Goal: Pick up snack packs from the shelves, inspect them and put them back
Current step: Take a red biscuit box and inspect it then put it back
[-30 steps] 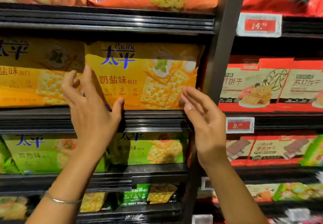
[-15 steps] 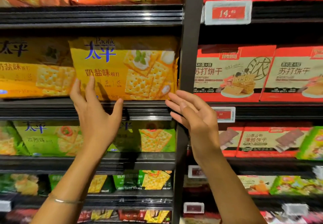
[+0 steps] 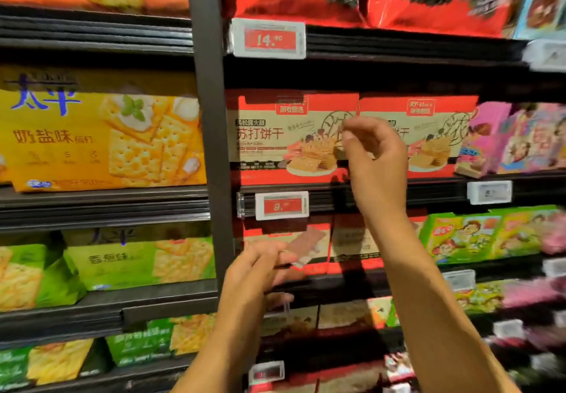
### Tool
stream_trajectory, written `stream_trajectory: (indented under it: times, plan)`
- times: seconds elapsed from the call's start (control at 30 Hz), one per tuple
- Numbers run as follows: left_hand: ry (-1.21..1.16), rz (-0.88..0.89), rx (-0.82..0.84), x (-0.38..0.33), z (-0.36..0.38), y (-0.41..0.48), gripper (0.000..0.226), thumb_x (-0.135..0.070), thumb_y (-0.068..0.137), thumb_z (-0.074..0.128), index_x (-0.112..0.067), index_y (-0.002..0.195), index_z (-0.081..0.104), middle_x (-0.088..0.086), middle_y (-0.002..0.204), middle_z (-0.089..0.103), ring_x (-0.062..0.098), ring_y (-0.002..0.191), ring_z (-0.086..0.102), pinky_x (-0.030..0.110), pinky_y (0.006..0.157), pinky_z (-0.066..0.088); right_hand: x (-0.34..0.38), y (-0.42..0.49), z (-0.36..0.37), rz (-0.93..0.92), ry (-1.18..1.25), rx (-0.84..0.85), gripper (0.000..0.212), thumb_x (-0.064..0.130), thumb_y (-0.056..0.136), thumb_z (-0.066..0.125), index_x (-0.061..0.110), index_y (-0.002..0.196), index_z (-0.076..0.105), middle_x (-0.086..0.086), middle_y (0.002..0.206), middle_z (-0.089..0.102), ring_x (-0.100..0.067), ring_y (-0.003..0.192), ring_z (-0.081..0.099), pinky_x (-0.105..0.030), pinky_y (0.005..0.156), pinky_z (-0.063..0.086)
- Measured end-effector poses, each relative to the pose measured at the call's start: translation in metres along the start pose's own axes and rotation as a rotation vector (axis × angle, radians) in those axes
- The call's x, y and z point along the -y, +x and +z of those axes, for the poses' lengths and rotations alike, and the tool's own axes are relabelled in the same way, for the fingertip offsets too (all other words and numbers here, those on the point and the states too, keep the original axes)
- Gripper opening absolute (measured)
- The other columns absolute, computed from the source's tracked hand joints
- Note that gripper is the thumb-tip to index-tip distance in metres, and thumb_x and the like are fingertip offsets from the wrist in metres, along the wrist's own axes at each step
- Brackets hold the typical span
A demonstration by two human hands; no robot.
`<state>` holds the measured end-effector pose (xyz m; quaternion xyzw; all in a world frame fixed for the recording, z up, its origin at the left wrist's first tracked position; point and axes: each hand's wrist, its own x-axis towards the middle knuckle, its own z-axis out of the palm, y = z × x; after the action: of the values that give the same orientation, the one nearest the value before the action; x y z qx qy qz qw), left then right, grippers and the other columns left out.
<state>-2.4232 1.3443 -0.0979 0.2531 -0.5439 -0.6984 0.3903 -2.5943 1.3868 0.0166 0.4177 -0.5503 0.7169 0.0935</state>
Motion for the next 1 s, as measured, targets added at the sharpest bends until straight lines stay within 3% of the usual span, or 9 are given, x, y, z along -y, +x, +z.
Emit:
stream_trajectory:
  times: [0.13,0.23,0.3,0.4,0.53,0.6,0.73,0.87,1.0]
  plan:
    - [-0.138,-0.269,0.034,0.01,0.038,0.011,0.034,-0.044,0.106,0.047,-0.017,0.115,0.067,0.006,0.112,0.08,0.024,0.1,0.078,0.04,0.077,0.049,-0.014,0.038,-0.036,-0.175,-0.43,-0.043,0.037,0.014,0.092,0.064,0.016,0.129,0.063,-0.004,0.136,0.059,-0.025,0.131,0.05,-0.036,0.111,0.041]
    - [-0.145,-0.297,0.055,0.012,0.06,0.018,0.044,-0.052,0.106,0.046,-0.016,0.121,0.065,0.003,0.112,0.08,0.023,0.101,0.078,0.041,0.078,0.05,-0.02,0.065,-0.054,-0.166,-0.694,0.093,0.062,0.019,0.092,0.064,0.016,0.151,0.046,-0.005,0.164,0.035,-0.026,0.154,0.022,-0.04,0.124,0.019]
    - [-0.137,-0.3,0.065,0.013,0.073,0.022,0.048,-0.056,0.104,0.048,-0.016,0.125,0.064,0.002,0.113,0.08,0.023,0.102,0.078,0.041,0.077,0.051,-0.023,0.078,-0.062,-0.116,-0.834,0.198,0.073,0.023,0.092,0.064,0.016,0.158,0.035,-0.005,0.168,0.027,-0.03,0.158,0.009,-0.048,0.128,0.011]
    - [-0.157,-0.313,0.072,0.012,0.088,0.029,0.051,-0.058,0.099,0.054,-0.017,0.128,0.064,0.002,0.113,0.08,0.023,0.102,0.078,0.041,0.077,0.052,-0.026,0.083,-0.069,-0.164,-0.928,0.23,0.076,0.022,0.087,0.065,0.014,0.157,0.035,-0.006,0.159,0.037,-0.036,0.154,0.017,-0.055,0.126,0.013]
    - [-0.179,-0.309,0.134,0.007,0.104,0.036,0.055,-0.056,0.088,0.067,-0.02,0.13,0.063,0.0,0.114,0.08,0.021,0.103,0.078,0.038,0.073,0.058,-0.023,0.074,-0.076,-0.279,-0.929,0.092,0.082,0.022,0.076,0.073,0.016,0.152,0.043,-0.007,0.144,0.044,-0.032,0.137,0.032,-0.049,0.121,0.022]
    - [-0.183,-0.282,0.156,0.005,0.112,0.041,0.053,-0.053,0.09,0.067,-0.02,0.131,0.062,0.001,0.114,0.079,0.022,0.104,0.077,0.036,0.071,0.062,-0.021,0.071,-0.082,-0.304,-0.957,0.053,0.089,0.028,0.074,0.078,0.02,0.154,0.041,-0.008,0.139,0.043,-0.03,0.131,0.031,-0.048,0.119,0.023]
    - [-0.173,-0.154,0.145,0.001,0.124,0.05,0.044,-0.05,0.094,0.068,-0.019,0.125,0.064,0.001,0.115,0.079,0.026,0.107,0.076,0.043,0.085,0.057,-0.013,0.071,-0.1,-0.303,-1.04,0.078,0.097,0.039,0.068,0.086,0.028,0.153,0.041,-0.008,0.14,0.037,-0.025,0.131,0.027,-0.055,0.121,0.019]
    - [-0.089,0.079,0.102,0.005,0.131,0.051,0.044,-0.05,0.08,0.074,-0.032,0.119,0.065,-0.004,0.109,0.079,0.023,0.102,0.076,0.04,0.081,0.06,-0.01,0.078,-0.118,-0.219,-1.077,0.167,0.109,0.04,0.07,0.09,0.025,0.158,0.029,0.0,0.171,0.019,-0.029,0.158,0.004,-0.058,0.125,-0.011]
    - [-0.037,0.264,0.066,0.007,0.139,0.051,0.045,-0.039,0.082,0.076,-0.032,0.124,0.06,-0.002,0.109,0.077,0.02,0.099,0.076,0.034,0.078,0.064,-0.006,0.078,-0.131,-0.249,-1.088,0.213,0.112,0.049,0.064,0.091,0.03,0.158,0.033,0.005,0.154,0.04,-0.028,0.15,0.022,-0.06,0.126,-0.006]
